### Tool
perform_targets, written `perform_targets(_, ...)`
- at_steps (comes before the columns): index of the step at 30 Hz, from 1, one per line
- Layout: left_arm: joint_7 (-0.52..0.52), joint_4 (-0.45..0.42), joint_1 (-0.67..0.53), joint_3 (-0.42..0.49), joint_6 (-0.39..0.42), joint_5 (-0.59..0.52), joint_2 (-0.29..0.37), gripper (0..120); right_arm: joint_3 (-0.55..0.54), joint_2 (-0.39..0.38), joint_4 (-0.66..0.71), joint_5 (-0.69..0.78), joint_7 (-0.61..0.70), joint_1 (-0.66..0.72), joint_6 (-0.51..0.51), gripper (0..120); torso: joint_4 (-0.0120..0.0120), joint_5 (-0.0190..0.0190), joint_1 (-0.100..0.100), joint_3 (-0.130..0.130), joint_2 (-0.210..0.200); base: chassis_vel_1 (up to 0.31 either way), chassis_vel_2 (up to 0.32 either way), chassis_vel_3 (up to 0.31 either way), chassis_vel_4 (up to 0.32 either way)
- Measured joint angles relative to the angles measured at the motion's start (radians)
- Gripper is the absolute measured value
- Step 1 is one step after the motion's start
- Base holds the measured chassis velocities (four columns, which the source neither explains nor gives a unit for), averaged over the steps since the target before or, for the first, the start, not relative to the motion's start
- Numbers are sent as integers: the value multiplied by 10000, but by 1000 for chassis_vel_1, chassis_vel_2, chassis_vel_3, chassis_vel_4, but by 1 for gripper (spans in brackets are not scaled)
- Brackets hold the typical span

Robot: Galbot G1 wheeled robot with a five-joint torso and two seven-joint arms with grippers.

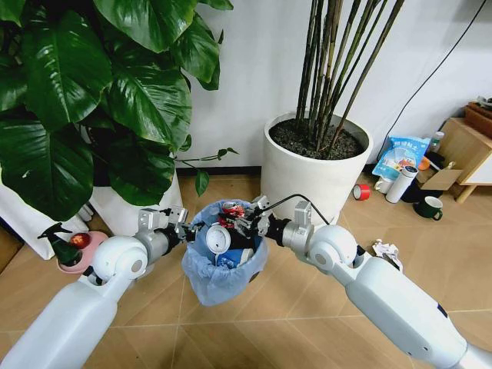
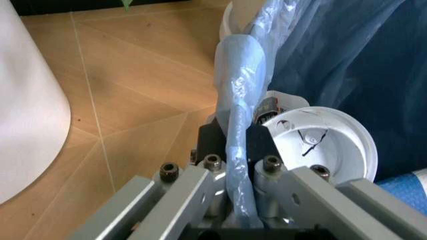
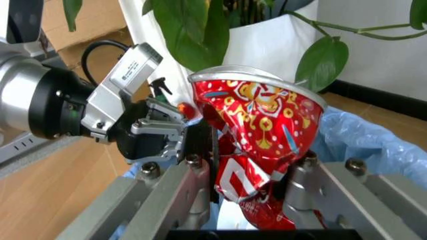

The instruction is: Pick up the trash bin and place the garbage on the floor into it.

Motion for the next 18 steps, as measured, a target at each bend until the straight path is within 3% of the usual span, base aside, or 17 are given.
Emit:
perform_targets(4, 5, 21, -8, 0, 0, 4, -24, 0, -7, 20, -17, -97, 60, 40, -22, 18, 0, 0, 0, 0, 0, 0, 0, 0, 0)
perform_targets(9, 46, 52, -48, 1, 0, 10, -37, 0, -36, 15, -54, -357, 72, 82, -29, 34, 0, 0, 0, 0, 0, 0, 0, 0, 0)
perform_targets(11, 106, 59, -62, 3, 0, 14, -37, 0, -52, -5, -69, -439, 42, 94, -29, 46, 0, 0, 0, 0, 0, 0, 0, 0, 0)
perform_targets(18, 112, 64, -59, 6, 0, 21, -52, 0, -80, -59, -75, -606, -139, 125, -63, 64, 0, 0, 0, 0, 0, 0, 0, 0, 0)
